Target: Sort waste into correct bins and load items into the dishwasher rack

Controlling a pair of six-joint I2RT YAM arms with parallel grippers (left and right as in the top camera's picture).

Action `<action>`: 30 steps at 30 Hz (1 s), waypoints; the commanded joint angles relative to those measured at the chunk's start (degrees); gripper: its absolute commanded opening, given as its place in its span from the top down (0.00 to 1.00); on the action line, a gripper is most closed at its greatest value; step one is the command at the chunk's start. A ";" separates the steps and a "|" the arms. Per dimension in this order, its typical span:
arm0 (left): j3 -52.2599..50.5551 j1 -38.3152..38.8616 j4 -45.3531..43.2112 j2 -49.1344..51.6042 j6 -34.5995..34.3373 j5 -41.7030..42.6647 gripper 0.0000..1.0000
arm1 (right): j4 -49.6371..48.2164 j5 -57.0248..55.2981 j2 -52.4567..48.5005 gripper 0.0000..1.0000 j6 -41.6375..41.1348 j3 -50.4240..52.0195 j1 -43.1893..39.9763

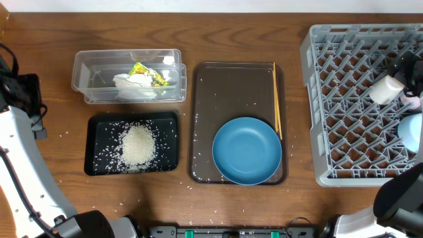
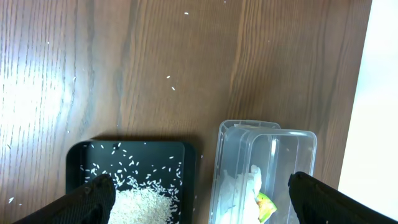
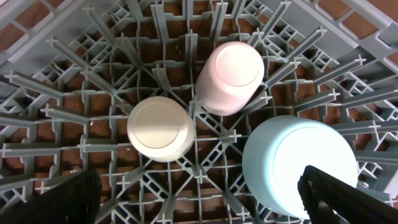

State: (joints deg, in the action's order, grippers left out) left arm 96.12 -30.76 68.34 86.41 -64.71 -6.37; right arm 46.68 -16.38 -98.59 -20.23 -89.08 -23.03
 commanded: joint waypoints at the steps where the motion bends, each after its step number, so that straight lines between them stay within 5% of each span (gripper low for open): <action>1: 0.20 -0.35 0.24 0.07 -0.52 -0.26 0.08 | 0.07 -0.26 0.00 0.01 -0.74 0.35 -0.26; 4: 0.20 -0.35 0.24 0.07 -0.52 -0.28 0.08 | 0.22 7.80 0.00 0.01 -4.66 0.35 -0.24; 8: 0.20 -0.35 0.24 0.07 -0.52 -0.28 0.08 | 3.80 36.04 0.00 0.01 -7.61 0.35 -0.17; 13: 0.20 -0.35 0.24 0.07 -0.52 -0.26 0.08 | 5.25 60.96 0.00 0.01 5.44 0.35 3.89; 16: 0.20 -0.35 0.24 0.07 -0.52 -0.28 0.08 | 10.69 59.95 0.00 0.01 12.22 0.35 8.98; 22: 0.20 -0.35 0.24 0.07 -0.52 -0.28 0.08 | 20.35 37.66 0.00 0.01 15.19 0.37 24.74; 30: 0.20 -0.35 0.24 0.07 -0.52 -0.26 0.08 | 17.42 28.81 -0.13 0.01 13.55 0.37 45.35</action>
State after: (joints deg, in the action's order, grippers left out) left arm 96.12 -30.76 68.36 86.41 -64.73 -6.35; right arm 64.90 17.06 -98.61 -6.87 -88.88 17.30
